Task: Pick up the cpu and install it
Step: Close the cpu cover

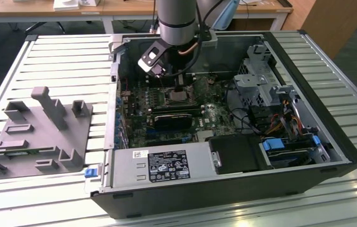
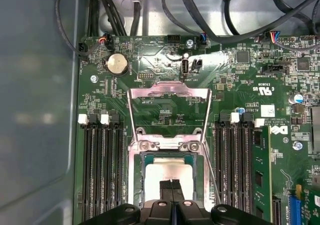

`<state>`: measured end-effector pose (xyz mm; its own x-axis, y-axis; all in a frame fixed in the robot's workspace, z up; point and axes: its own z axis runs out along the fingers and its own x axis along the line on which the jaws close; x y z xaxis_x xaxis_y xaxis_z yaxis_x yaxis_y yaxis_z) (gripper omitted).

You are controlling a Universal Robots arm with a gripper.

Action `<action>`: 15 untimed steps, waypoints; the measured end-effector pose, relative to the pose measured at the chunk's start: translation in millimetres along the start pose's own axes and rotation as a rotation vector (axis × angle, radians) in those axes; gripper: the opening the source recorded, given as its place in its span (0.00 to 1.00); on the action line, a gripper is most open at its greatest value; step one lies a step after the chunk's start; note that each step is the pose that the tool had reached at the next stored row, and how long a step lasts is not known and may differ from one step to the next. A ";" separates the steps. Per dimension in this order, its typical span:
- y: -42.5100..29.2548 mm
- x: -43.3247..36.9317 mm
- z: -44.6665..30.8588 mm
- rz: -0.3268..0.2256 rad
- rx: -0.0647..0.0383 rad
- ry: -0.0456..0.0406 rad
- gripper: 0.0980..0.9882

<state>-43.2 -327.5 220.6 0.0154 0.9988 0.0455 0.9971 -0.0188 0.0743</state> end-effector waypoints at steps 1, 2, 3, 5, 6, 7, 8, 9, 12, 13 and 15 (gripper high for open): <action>0.1 0.0 -0.8 0.000 0.000 0.0001 0.01; 0.1 0.1 -1.7 0.000 0.001 0.0000 0.01; 0.2 0.1 -2.6 0.000 0.001 0.0000 0.01; 0.3 0.2 -4.5 0.000 0.002 0.0000 0.01; 0.4 0.3 -5.3 0.000 0.003 0.0000 0.01; 0.5 0.3 -6.0 0.000 0.003 0.0001 0.01; 0.5 0.3 -7.0 0.000 0.003 0.0001 0.01; 0.6 0.4 -7.9 0.000 0.004 0.0000 0.01; 0.7 0.5 -9.9 0.000 0.004 0.0000 0.01; 0.8 0.5 -10.4 0.000 0.004 -0.0001 0.01; 0.8 0.5 -11.1 0.000 0.004 0.0002 0.01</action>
<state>-43.2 -327.5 231.7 0.0157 0.9988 0.0457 0.9973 -0.0189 0.0703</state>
